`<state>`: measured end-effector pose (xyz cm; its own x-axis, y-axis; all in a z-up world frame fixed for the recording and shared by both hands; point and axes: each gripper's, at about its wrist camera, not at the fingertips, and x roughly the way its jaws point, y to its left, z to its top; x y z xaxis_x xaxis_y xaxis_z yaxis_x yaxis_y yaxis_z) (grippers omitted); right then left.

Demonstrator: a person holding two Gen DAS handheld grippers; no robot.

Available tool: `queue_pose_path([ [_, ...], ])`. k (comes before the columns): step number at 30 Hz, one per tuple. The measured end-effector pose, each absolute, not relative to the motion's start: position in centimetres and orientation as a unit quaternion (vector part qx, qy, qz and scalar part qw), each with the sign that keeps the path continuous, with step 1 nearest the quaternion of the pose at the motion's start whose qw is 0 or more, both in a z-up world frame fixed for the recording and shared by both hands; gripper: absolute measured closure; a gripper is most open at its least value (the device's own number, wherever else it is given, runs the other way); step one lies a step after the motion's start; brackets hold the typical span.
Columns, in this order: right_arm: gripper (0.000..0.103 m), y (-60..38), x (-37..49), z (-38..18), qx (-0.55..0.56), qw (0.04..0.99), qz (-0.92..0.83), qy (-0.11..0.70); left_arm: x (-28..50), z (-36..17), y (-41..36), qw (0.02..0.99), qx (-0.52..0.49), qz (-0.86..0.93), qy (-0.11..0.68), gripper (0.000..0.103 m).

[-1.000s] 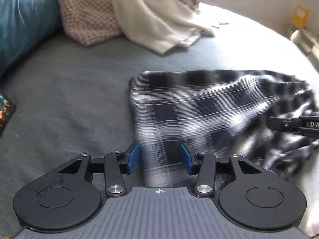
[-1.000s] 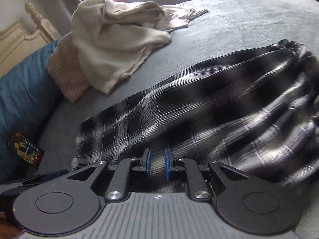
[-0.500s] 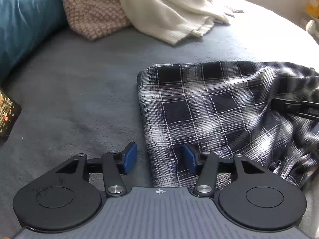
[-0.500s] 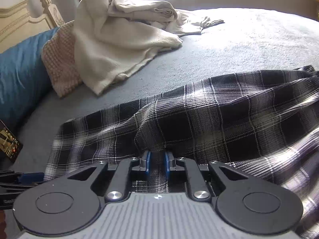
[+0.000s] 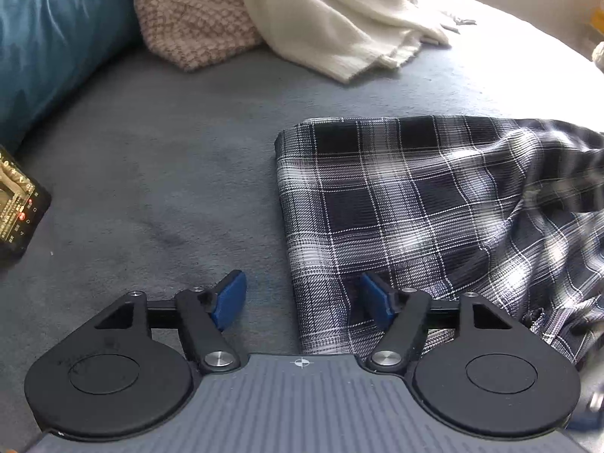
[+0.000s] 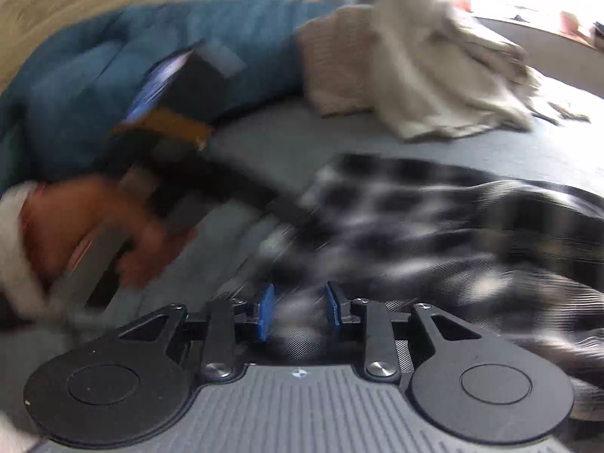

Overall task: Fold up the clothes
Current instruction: 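Move both open tools back over the folded plaid shirt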

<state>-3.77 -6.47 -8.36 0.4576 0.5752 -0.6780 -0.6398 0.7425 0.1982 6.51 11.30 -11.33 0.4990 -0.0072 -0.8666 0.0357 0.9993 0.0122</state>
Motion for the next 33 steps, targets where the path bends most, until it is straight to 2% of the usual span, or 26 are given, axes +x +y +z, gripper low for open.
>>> queue_pose_path([
  [5, 0.071, -4.8, -6.6, -8.2, -0.073, 0.854, 0.365, 0.363, 6.5, -11.3, 11.1, 0.865, 0.02, -0.006, 0.501, 0.033],
  [20, 0.071, -4.2, -9.5, -7.8, -0.016, 0.841, 0.37, 0.395, 6.5, -11.4, 11.1, 0.865, 0.024, 0.001, 0.501, 0.029],
  [24, 0.071, -4.0, -9.8, -7.5, -0.052, 0.861, 0.349, 0.368, 6.3, -11.3, 11.0, 0.865, 0.031, 0.0, 0.5, 0.028],
  [27, 0.064, -3.7, -9.6, -7.5, -0.082, 0.873, 0.332, 0.347, 6.3, -11.3, 10.9, 0.866, 0.038, 0.001, 0.499, 0.027],
  [33, 0.063, -1.7, -8.9, -9.1, -0.179, 0.874, 0.332, 0.306, 6.1, -11.2, 10.7, 0.865, 0.041, 0.003, 0.5, 0.027],
])
